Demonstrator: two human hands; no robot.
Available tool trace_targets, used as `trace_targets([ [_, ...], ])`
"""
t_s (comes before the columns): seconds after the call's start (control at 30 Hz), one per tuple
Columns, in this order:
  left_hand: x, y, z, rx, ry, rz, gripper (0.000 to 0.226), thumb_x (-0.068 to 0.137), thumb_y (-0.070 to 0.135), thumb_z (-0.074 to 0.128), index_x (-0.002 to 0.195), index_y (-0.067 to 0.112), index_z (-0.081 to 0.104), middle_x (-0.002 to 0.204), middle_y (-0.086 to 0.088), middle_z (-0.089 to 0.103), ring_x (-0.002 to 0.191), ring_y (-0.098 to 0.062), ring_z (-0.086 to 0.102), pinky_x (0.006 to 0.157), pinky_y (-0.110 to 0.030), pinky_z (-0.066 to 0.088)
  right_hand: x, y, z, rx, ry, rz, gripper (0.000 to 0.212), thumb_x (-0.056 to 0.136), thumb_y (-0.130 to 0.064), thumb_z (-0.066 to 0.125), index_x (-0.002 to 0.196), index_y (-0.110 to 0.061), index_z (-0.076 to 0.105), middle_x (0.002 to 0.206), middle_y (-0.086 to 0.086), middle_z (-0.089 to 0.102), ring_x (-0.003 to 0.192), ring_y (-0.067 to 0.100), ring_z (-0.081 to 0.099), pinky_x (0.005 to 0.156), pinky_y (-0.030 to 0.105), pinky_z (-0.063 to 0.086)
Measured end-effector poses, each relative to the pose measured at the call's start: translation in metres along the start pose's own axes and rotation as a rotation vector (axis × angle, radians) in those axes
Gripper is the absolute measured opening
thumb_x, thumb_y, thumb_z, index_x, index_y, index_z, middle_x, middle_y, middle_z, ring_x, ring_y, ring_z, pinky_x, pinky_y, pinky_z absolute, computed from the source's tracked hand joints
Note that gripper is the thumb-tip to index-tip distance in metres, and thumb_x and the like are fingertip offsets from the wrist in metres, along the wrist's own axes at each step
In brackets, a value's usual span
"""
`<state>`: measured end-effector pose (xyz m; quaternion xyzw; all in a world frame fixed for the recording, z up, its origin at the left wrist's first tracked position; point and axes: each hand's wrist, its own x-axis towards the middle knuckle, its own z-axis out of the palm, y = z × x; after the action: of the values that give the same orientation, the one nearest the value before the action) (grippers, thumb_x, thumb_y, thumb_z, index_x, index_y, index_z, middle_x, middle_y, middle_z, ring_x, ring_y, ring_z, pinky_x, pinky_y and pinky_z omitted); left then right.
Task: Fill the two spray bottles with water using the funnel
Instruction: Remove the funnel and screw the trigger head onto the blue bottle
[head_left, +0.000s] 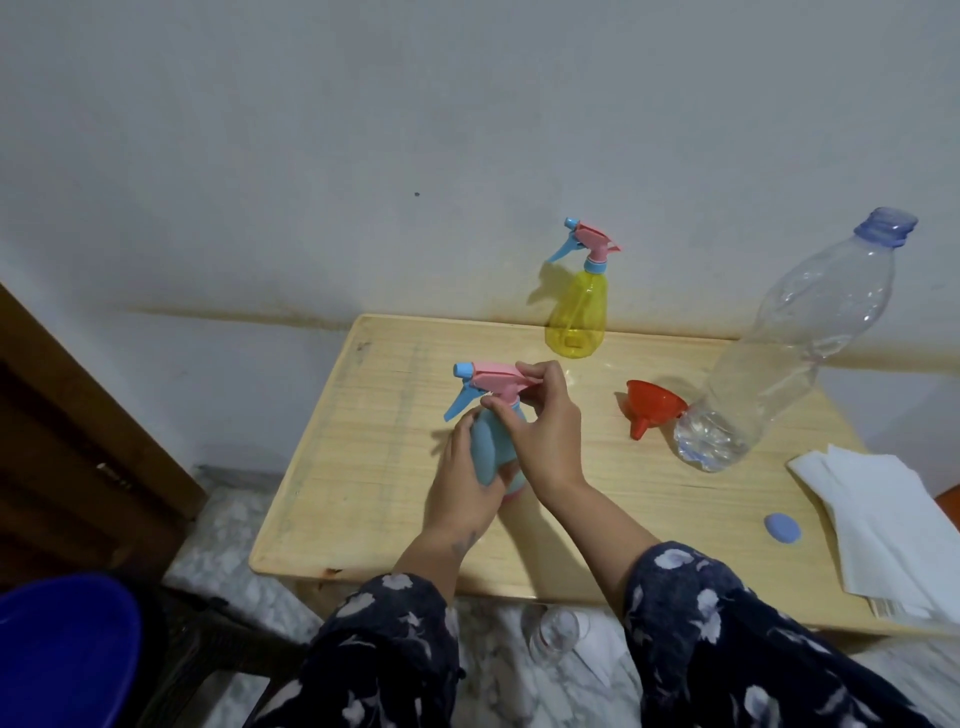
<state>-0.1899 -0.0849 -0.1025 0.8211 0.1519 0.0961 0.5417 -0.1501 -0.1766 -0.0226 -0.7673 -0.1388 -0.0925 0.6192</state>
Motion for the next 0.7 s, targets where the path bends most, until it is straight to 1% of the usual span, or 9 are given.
trace_targets([
  [0.13, -0.001, 0.001, 0.000, -0.010, 0.002, 0.019, 0.076, 0.079, 0.030, 0.075, 0.135, 0.049, 0.028, 0.128, 0.020, 0.045, 0.115, -0.004, 0.048, 0.090, -0.035, 0.050, 0.000, 0.007, -0.006, -0.017, -0.088, -0.021, 0.039, 0.078, -0.012, 0.075, 0.104, -0.023, 0.048, 0.107, -0.027, 0.057, 0.101, -0.001, 0.062, 0.091, 0.014, 0.046],
  [0.2, -0.001, 0.001, 0.000, -0.010, 0.003, 0.030, 0.075, 0.078, 0.032, 0.074, 0.136, 0.047, 0.030, 0.129, 0.020, 0.046, 0.115, -0.003, 0.047, 0.091, -0.038, 0.050, 0.000, 0.010, -0.011, -0.013, -0.148, -0.012, 0.043, 0.079, -0.009, 0.073, 0.111, -0.022, 0.047, 0.112, -0.021, 0.058, 0.107, 0.000, 0.060, 0.094, 0.015, 0.045],
  [0.3, -0.002, 0.000, -0.001, -0.012, 0.006, 0.035, 0.076, 0.077, 0.036, 0.074, 0.137, 0.047, 0.029, 0.130, 0.019, 0.046, 0.115, -0.005, 0.049, 0.090, -0.043, 0.052, 0.002, 0.009, -0.016, -0.023, -0.194, -0.016, 0.055, 0.079, -0.004, 0.070, 0.120, -0.029, 0.044, 0.112, -0.009, 0.063, 0.104, 0.003, 0.062, 0.088, 0.011, 0.043],
  [0.37, -0.002, -0.001, -0.001, -0.016, 0.004, 0.036, 0.076, 0.077, 0.038, 0.073, 0.137, 0.050, 0.028, 0.131, 0.020, 0.046, 0.117, -0.006, 0.050, 0.088, -0.045, 0.053, 0.005, 0.005, -0.017, -0.089, -0.225, -0.068, 0.068, 0.078, -0.003, 0.070, 0.128, -0.039, 0.041, 0.114, -0.011, 0.062, 0.100, 0.001, 0.061, 0.083, 0.005, 0.041],
  [0.4, -0.002, -0.001, -0.001, -0.014, 0.002, 0.040, 0.077, 0.077, 0.038, 0.073, 0.137, 0.050, 0.027, 0.133, 0.021, 0.046, 0.118, -0.007, 0.050, 0.088, -0.045, 0.053, 0.007, 0.003, -0.017, -0.124, -0.247, -0.104, 0.071, 0.077, -0.003, 0.069, 0.131, -0.039, 0.042, 0.116, -0.013, 0.061, 0.098, 0.001, 0.060, 0.083, 0.005, 0.041],
  [0.5, 0.000, -0.002, -0.001, -0.002, -0.006, 0.049, 0.078, 0.077, 0.040, 0.073, 0.139, 0.051, 0.025, 0.136, 0.022, 0.043, 0.122, -0.007, 0.049, 0.090, -0.045, 0.053, 0.011, 0.004, -0.016, -0.165, -0.262, -0.153, 0.058, 0.076, -0.005, 0.071, 0.126, -0.028, 0.053, 0.117, -0.013, 0.062, 0.099, 0.005, 0.060, 0.085, 0.014, 0.044],
  [0.57, 0.001, -0.003, -0.001, 0.007, -0.020, 0.052, 0.080, 0.078, 0.040, 0.073, 0.140, 0.051, 0.023, 0.139, 0.022, 0.040, 0.126, -0.007, 0.047, 0.092, -0.045, 0.052, 0.011, 0.007, -0.016, -0.210, -0.235, -0.157, 0.048, 0.075, -0.009, 0.072, 0.118, -0.023, 0.055, 0.110, -0.008, 0.064, 0.097, 0.012, 0.059, 0.086, 0.028, 0.048],
  [0.63, 0.002, -0.004, -0.001, 0.015, -0.031, 0.052, 0.080, 0.079, 0.038, 0.072, 0.140, 0.052, 0.022, 0.142, 0.022, 0.038, 0.128, -0.007, 0.045, 0.095, -0.045, 0.051, 0.009, 0.007, -0.015, -0.215, -0.245, -0.156, 0.054, 0.077, -0.012, 0.072, 0.124, -0.029, 0.052, 0.114, -0.008, 0.062, 0.101, 0.012, 0.058, 0.088, 0.035, 0.049],
  [0.7, 0.002, -0.004, -0.001, 0.021, -0.032, 0.058, 0.081, 0.080, 0.037, 0.072, 0.141, 0.050, 0.021, 0.145, 0.021, 0.035, 0.131, -0.006, 0.041, 0.099, -0.044, 0.048, 0.008, 0.005, -0.017, -0.231, -0.320, -0.166, 0.073, 0.082, -0.019, 0.070, 0.138, -0.045, 0.034, 0.129, -0.011, 0.056, 0.110, 0.010, 0.056, 0.092, 0.030, 0.049],
])
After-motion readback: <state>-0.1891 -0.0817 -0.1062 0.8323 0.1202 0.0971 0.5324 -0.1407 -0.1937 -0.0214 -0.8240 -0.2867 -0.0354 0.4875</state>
